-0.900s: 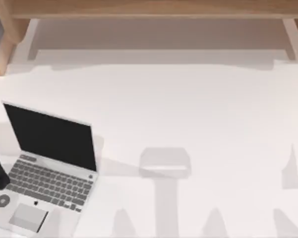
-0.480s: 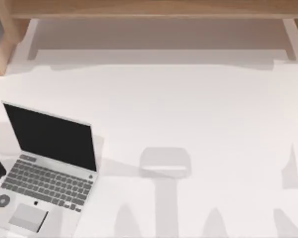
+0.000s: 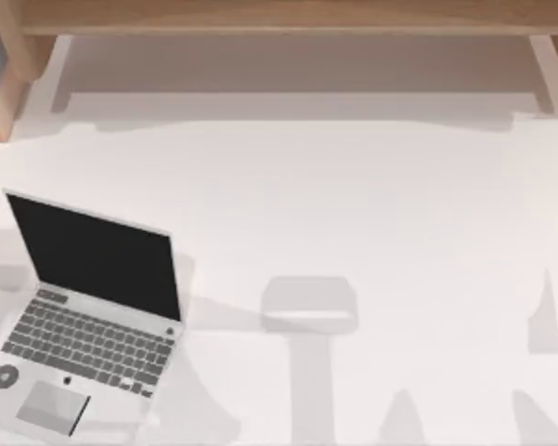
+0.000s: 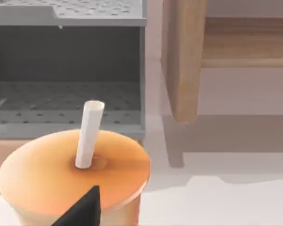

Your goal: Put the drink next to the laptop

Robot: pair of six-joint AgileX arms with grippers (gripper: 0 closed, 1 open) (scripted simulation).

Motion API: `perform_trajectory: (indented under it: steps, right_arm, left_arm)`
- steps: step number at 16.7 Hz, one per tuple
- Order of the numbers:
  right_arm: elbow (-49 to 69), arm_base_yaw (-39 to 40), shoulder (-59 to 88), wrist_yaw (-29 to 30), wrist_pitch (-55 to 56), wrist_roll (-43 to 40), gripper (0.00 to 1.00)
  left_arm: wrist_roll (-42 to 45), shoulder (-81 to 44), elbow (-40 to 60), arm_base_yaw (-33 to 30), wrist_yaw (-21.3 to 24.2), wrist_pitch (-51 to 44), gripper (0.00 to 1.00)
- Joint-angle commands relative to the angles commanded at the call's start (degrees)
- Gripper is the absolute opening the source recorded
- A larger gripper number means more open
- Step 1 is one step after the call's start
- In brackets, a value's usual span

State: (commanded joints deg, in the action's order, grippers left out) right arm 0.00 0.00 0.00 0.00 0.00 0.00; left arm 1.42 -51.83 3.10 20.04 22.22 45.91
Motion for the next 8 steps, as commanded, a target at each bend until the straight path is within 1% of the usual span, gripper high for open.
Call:
perform_trajectory:
  steps: [4, 8]
  right_arm:
    - [0.0, 0.0, 0.0, 0.0, 0.0, 0.0, 1.0]
    - [0.0, 0.0, 0.0, 0.0, 0.0, 0.0, 1.0]
  left_arm:
    - [1.28, -23.64, 0.25, 8.16, 8.6, 18.63, 1.0]
    - [2.65, -40.39, 0.91, 14.7, 15.1, 32.73, 1.0]
